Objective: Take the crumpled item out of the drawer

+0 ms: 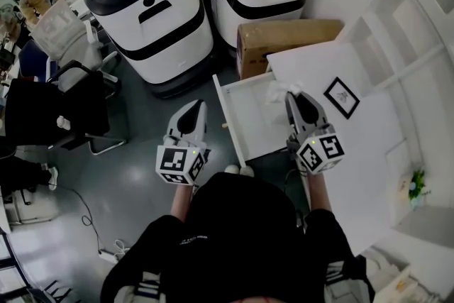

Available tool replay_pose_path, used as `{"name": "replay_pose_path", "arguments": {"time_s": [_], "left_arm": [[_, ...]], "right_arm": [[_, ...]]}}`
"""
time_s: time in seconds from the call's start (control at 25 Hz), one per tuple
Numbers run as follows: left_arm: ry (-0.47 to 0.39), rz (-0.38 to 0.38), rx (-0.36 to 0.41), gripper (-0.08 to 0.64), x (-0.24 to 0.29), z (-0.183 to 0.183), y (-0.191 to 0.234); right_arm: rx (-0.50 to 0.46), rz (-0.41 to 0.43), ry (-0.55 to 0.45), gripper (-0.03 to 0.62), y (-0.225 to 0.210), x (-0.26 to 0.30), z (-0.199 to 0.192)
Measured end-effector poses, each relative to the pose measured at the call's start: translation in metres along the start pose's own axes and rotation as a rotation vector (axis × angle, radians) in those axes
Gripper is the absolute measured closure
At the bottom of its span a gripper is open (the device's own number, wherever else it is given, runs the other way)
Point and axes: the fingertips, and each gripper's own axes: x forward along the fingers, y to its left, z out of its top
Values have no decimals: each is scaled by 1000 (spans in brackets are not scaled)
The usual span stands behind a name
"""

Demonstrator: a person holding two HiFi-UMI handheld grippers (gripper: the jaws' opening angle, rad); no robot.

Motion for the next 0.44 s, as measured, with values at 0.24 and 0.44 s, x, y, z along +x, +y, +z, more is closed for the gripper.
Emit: {"name": "replay_pose_path", "arguments": {"time_s": [0.24, 0.44], "left_arm": [[5, 3, -3, 561, -3, -1, 3], [12, 7, -8, 561, -4, -2, 6]], "right_arm": [[-5, -8, 3, 548, 1, -1, -1], [-3, -16, 6, 548, 2, 1, -2]]}}
